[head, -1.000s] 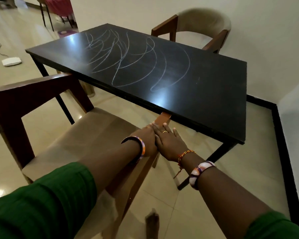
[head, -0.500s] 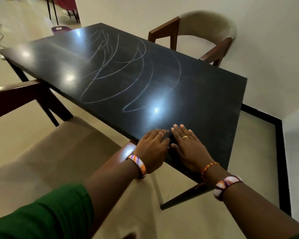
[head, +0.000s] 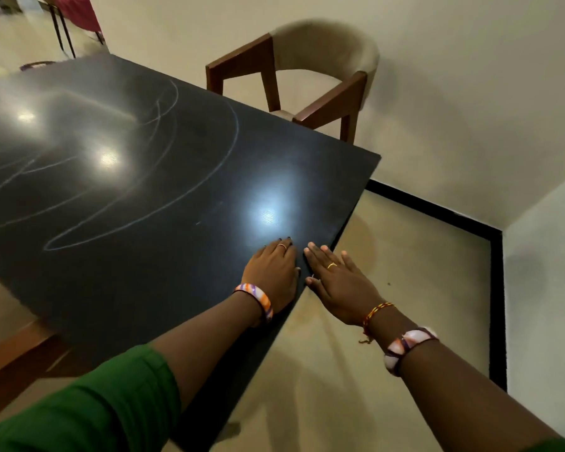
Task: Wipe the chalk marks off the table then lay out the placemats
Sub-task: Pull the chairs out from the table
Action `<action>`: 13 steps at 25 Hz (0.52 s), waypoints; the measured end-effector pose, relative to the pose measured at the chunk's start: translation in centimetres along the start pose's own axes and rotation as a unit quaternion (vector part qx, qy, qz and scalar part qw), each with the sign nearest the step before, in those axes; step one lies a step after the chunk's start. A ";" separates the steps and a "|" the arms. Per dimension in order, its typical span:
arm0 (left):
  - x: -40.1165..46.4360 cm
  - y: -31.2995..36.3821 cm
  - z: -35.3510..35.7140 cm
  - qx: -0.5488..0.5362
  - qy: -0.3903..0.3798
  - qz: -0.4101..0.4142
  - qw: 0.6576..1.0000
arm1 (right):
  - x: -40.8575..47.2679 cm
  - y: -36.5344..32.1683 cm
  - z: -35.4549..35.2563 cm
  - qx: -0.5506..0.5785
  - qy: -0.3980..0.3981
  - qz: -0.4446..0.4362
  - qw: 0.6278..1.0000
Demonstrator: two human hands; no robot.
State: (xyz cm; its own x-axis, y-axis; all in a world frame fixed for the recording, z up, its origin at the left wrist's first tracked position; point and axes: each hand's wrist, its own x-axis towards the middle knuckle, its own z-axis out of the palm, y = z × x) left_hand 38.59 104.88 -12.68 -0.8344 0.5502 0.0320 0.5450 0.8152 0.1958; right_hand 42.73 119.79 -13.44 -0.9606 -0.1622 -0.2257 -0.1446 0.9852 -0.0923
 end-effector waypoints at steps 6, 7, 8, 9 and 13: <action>5.6 3.9 0.7 -0.016 0.011 -0.099 0.995 | 4.0 6.3 -2.0 0.012 -0.028 -0.095 0.995; 6.5 4.2 0.7 -0.015 0.013 -0.105 0.994 | 5.0 7.3 -2.3 0.016 -0.027 -0.105 0.994; 7.3 4.1 0.6 -0.015 0.012 -0.106 0.994 | 5.7 7.9 -2.7 0.022 -0.025 -0.108 0.994; 7.5 3.8 0.5 -0.013 0.013 -0.100 0.995 | 5.9 8.1 -3.0 0.026 -0.020 -0.101 0.994; 14.3 4.2 1.4 -0.010 0.033 -0.132 0.991 | 11.0 13.6 -4.4 0.020 -0.024 -0.118 0.993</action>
State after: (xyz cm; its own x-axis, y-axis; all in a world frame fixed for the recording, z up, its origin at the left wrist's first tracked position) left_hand 29.10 116.42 -12.80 -0.9513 0.3055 0.0405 0.3065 0.9248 0.2255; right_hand 29.20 131.70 -12.91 -0.8883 -0.3917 -0.2397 -0.3537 0.9165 -0.1868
